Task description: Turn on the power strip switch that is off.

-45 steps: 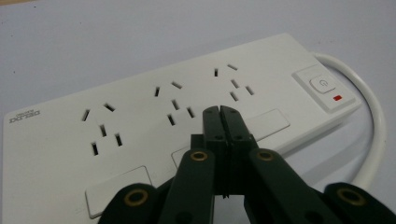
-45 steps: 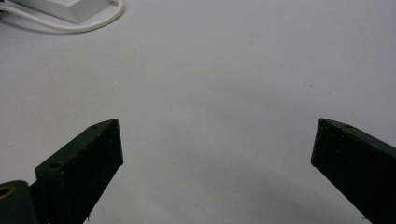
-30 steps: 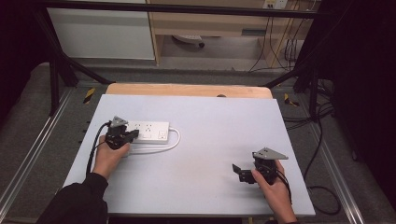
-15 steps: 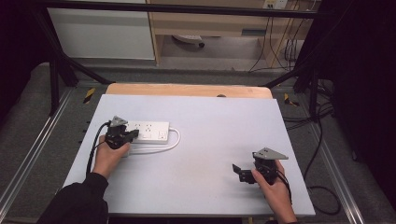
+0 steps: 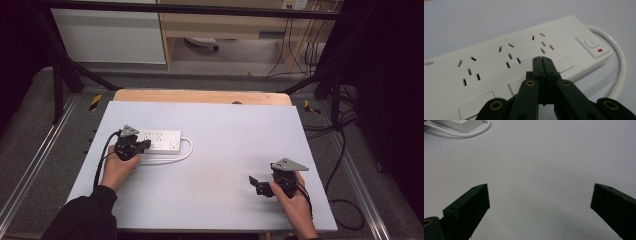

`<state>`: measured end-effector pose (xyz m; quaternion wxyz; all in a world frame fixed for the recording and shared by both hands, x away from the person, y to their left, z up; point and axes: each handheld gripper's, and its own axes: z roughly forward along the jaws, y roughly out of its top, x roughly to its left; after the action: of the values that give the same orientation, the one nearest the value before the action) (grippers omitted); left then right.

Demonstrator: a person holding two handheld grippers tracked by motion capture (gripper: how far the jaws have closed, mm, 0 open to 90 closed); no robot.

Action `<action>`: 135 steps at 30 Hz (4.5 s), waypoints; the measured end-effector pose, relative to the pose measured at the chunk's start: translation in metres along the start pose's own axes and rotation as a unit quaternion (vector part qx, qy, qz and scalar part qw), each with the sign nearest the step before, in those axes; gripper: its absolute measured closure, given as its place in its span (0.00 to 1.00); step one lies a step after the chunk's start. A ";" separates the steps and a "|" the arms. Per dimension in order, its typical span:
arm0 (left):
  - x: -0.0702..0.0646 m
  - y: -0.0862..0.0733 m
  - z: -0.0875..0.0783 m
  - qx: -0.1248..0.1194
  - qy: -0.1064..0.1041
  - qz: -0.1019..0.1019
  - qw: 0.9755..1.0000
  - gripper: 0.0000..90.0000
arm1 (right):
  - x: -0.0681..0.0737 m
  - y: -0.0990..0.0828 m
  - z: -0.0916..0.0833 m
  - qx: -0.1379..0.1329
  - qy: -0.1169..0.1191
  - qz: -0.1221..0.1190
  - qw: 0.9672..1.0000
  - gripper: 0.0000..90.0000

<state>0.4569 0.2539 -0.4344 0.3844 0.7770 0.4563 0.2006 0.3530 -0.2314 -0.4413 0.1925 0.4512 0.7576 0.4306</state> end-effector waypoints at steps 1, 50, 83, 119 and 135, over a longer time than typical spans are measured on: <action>-0.001 0.001 0.000 0.001 0.005 0.004 1.000 1.00 | 0.000 0.000 0.000 0.000 0.000 0.001 1.000 0.03; 0.006 0.003 -0.005 -0.036 0.013 -0.041 0.998 0.93 | 0.000 0.000 0.001 0.001 -0.001 -0.002 1.000 0.03; -0.002 0.012 -0.007 -0.065 0.012 -0.049 0.997 0.27 | -0.002 0.000 0.002 0.003 0.000 -0.001 1.000 0.03; 0.002 0.017 -0.053 -0.086 0.006 -0.064 0.994 0.07 | -0.001 0.000 0.002 0.003 0.000 -0.001 1.000 0.03; 0.016 -0.012 -0.080 -0.092 0.010 -0.081 0.992 0.08 | -0.001 0.000 0.003 0.003 0.000 0.001 1.000 0.03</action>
<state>0.4052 0.3042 -0.3949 0.4649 0.6967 0.5011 0.2176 0.3555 -0.2313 -0.4428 0.1907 0.4522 0.7586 0.4285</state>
